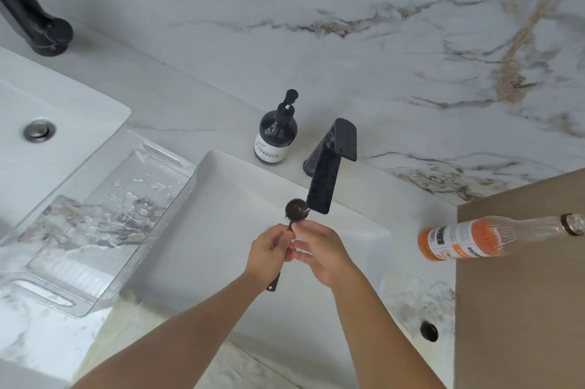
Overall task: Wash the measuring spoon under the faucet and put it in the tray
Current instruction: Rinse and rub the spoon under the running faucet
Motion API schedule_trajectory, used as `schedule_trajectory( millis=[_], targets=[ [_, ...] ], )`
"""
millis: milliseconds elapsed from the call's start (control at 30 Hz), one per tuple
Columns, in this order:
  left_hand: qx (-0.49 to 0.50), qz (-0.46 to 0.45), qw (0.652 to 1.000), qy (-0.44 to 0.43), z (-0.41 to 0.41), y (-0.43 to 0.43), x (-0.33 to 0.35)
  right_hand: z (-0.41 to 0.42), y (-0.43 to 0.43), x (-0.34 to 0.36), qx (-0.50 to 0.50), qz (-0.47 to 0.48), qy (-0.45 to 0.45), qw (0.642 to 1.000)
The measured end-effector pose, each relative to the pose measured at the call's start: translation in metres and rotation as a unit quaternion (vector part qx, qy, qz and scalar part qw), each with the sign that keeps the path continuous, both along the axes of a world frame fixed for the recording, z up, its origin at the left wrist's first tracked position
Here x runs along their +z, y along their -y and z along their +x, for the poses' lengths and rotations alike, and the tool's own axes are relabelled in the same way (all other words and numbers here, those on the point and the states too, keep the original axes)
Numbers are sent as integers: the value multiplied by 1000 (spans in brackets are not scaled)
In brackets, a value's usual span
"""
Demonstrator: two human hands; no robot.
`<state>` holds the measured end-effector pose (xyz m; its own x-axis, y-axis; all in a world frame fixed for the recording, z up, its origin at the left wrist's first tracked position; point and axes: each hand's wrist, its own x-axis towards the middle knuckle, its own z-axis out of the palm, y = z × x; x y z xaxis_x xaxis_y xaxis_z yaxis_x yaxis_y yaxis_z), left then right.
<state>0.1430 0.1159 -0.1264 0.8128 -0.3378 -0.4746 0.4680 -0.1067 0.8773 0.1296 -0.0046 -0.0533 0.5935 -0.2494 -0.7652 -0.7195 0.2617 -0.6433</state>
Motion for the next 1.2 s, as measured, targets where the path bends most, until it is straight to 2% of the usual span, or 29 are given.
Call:
schedule_trajectory(
  millis=[167,300,367,567,667,833,933,1000,1133,1167,1200],
  targets=[
    [-18,24,999,14,5,-7,3,6,-12,-11,-11,-96,-2,995],
    [-22,29,999,20,3,-9,3,5,-14,-10,6,-96,-3,995],
    [-27,23,999,24,3,-7,7,5,-11,-10,-21,-96,-5,995],
    [-20,3,1000,5,11,-2,18,7,-7,-11,-93,-6,5,996],
    [-22,-1,1000,6,11,-3,21,8,-6,-9,-87,31,20,996],
    [-33,21,999,26,10,-6,25,14,-11,-11,-92,-26,-13,995],
    [-57,37,996,54,10,-7,26,20,-9,-11,-146,70,42,986],
    [-64,40,996,47,6,-5,27,23,-4,-10,-168,98,69,978],
    [-20,-7,999,-38,8,-1,35,23,5,-5,-97,126,81,984],
    [-23,-13,998,-55,11,0,39,23,8,-1,-73,117,85,987],
    [-32,-21,996,-75,14,2,42,25,9,2,-41,65,80,994]
  ],
)
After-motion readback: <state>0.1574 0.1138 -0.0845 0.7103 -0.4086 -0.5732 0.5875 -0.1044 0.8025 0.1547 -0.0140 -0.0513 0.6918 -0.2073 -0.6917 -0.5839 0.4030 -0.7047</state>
